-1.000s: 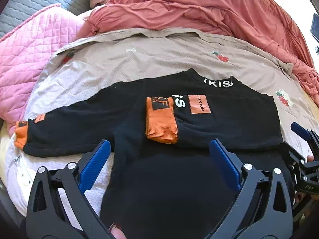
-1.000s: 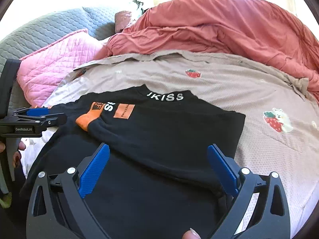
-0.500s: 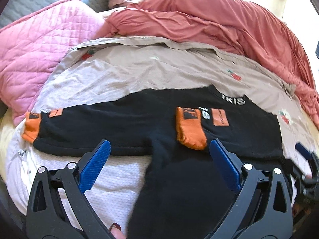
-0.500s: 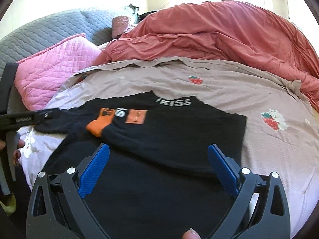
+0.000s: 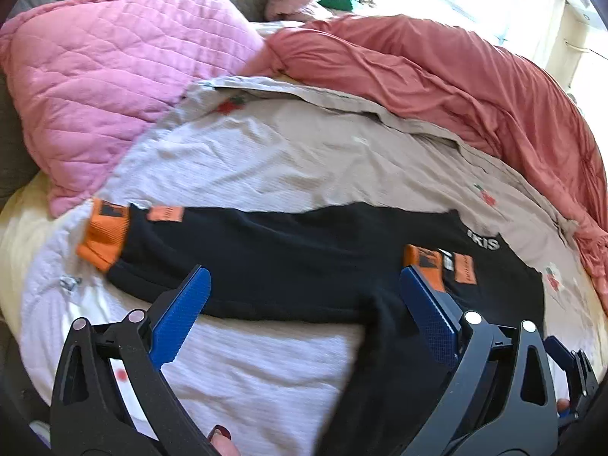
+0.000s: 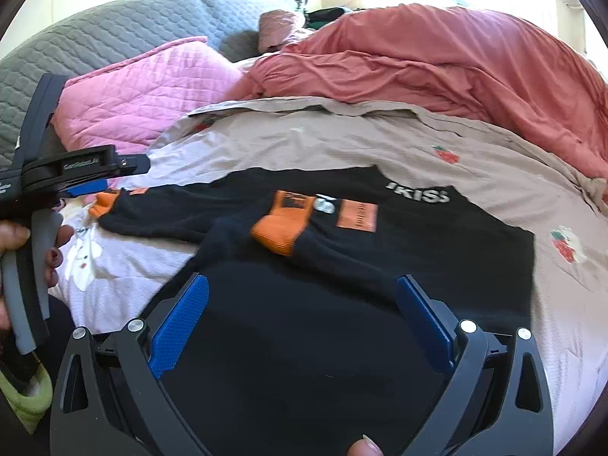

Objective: Fold small clothes
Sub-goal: 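Open the left tool and move it to the other sleeve's orange cuff, then grasp the orange cuff with the left tool, fold sleeve across body, release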

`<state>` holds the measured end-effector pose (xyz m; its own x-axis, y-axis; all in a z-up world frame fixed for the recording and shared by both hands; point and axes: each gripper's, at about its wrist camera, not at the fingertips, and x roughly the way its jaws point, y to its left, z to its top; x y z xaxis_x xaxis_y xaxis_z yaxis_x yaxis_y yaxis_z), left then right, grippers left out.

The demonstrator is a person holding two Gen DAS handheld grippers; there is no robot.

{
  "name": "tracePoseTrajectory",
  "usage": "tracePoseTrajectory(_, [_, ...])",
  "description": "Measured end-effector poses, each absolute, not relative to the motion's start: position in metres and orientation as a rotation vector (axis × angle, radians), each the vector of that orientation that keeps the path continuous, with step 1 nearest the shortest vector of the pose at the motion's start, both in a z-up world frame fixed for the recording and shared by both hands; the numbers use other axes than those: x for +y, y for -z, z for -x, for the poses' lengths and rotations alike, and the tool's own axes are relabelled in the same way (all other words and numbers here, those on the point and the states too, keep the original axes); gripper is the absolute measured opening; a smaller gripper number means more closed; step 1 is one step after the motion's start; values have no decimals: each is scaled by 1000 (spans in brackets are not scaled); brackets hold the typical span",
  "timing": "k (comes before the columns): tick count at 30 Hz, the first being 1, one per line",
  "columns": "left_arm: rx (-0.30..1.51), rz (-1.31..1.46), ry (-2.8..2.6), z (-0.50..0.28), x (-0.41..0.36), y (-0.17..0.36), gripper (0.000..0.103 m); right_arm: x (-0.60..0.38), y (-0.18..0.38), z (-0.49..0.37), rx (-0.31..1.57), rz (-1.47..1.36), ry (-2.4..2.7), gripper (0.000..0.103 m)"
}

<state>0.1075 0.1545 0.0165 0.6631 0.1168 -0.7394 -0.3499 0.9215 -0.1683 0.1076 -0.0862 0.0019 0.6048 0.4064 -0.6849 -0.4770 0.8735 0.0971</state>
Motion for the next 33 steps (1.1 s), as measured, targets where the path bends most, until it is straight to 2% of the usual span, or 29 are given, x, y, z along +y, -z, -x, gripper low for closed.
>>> tracePoseTrajectory(22, [852,474,-507,-76,280,9,93,48,-24,-112,773,160,-647,98])
tracePoseTrajectory(32, [870,622,-591,-69,319,43,93,85,-17,-106,806,151,-690,98])
tracePoseTrajectory(33, [868,629,-591,-70,320,45,91,85,-16,-105,806,152,-691,98])
